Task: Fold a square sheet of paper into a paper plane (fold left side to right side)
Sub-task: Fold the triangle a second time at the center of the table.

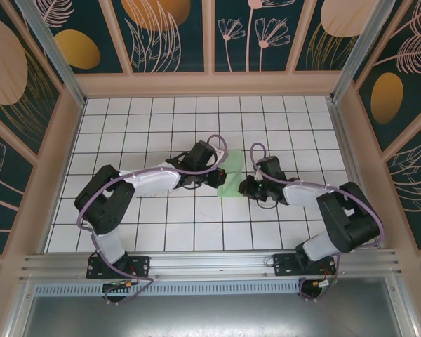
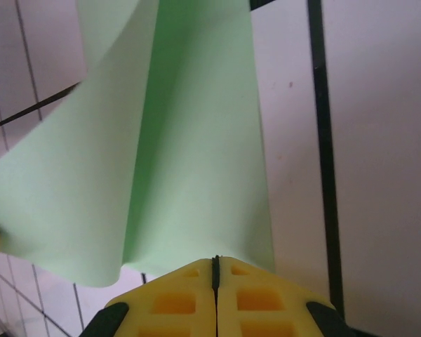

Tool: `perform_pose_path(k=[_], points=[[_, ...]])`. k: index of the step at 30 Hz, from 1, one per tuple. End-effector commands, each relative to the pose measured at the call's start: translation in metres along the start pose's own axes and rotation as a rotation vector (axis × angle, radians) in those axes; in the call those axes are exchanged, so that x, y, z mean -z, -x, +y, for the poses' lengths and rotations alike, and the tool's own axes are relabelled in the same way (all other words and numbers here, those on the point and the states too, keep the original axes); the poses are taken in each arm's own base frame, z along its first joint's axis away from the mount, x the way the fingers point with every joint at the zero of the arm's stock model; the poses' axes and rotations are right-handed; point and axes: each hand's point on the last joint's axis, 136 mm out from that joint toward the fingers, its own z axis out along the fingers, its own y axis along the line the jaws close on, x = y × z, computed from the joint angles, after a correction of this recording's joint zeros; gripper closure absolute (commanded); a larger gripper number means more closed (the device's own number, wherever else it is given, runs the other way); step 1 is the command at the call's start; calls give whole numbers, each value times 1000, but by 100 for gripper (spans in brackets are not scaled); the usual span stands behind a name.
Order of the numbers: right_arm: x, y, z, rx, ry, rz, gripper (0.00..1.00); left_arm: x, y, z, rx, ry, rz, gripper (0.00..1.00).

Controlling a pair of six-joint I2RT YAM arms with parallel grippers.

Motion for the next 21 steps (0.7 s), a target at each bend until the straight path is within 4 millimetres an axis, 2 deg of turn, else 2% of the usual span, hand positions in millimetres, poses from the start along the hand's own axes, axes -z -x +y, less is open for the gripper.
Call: perform_pose_path(k=[1,11,21], points=[[-5,-2,-5,1,-41,20,92,-4,0,9,-26,43,19,100],[-13,-18,-31,-16,-153,95,93,-10,-2,25,-61,129,45,100],[-14,-22,-32,-6,-168,113,93,-22,2,44,-86,219,51,100]])
